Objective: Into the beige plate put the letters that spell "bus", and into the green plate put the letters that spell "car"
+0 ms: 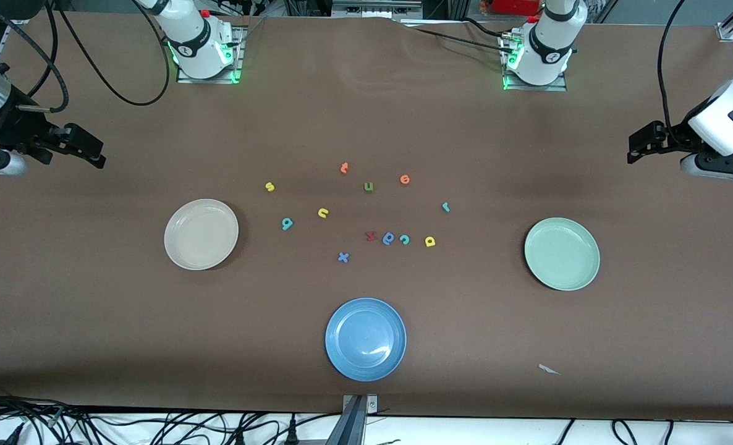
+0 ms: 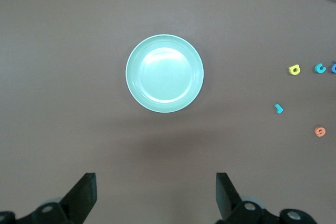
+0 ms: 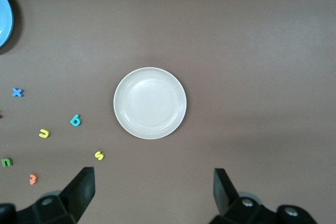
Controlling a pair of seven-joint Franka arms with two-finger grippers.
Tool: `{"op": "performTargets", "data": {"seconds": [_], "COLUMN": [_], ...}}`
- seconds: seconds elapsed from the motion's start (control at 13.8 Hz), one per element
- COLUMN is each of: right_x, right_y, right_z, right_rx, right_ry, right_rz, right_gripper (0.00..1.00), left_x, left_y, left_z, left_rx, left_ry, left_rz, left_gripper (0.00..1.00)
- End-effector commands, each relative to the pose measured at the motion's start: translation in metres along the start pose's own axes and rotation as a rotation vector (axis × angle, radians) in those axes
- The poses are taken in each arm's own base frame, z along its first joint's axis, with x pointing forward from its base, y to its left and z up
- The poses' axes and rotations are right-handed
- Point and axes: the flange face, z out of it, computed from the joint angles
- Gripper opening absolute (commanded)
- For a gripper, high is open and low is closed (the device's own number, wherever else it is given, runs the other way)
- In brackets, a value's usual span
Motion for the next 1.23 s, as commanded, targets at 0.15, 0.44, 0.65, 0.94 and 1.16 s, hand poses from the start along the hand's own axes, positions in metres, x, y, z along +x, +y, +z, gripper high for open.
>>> {"op": "performTargets", "data": {"seconds": [0.15,0.44,0.65,0.94,1.16], "right_x": [0.0,0.001,0.002,0.001,0.001], "right_y": [-0.001,-0.004,-0.006,-0.006,-0.006], "right_z": [0.006,0.01,0.012,0.013,0.013], "right_rx": [0.015,0.006,0.003,0.002,0.001], "right_ry": [-0.009,-0.012,-0.016,-0.024,-0.025], "right_rz": [-0.004,-0.004,-0.007,-0.004,-0.004], "right_gripper": [1.0,1.0,1.0,1.0,1.0], "left_x": [-0.002,-0.002,-0.002,-0.002,-0.002], "left_y": [0.002,0.002,0.002,0.002,0.002], "left_z": [-0.001,-0.002,-0.001,-0.001,-0.001], "left_rx": [-0.018,-0.018,-0.018,-0.017,-0.017], "left_ry": [-0.001,0.0,-0.001,-0.002,-0.002], "left_rz": [0.008,0.008,0.009,0.008,0.008], "left_gripper": [1.0,1.0,1.0,1.0,1.0]}}
